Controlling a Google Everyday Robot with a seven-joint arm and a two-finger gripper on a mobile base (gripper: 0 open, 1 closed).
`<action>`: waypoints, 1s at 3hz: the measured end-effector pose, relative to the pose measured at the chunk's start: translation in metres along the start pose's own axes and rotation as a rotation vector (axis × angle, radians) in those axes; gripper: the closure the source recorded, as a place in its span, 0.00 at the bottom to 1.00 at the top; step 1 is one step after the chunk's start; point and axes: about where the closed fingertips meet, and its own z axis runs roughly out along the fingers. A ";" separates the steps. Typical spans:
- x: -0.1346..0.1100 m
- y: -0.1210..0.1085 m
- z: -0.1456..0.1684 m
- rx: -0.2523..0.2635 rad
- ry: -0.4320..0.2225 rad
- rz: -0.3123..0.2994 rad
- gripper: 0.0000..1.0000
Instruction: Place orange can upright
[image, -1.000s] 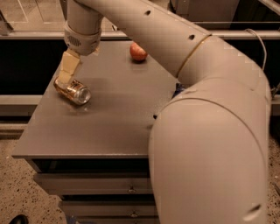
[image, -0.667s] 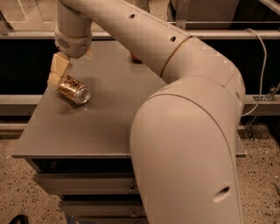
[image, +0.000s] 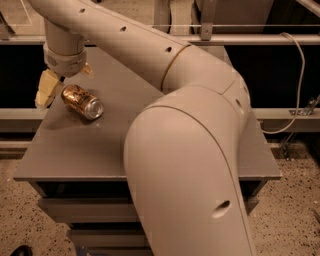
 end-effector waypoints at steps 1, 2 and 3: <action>0.002 -0.001 0.010 0.056 0.027 0.042 0.00; 0.015 -0.007 0.017 0.119 0.055 0.074 0.02; 0.024 -0.012 0.018 0.147 0.061 0.083 0.24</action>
Offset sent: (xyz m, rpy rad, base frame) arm 0.0014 -0.0197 -0.0250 -0.1384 -0.0664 -0.1513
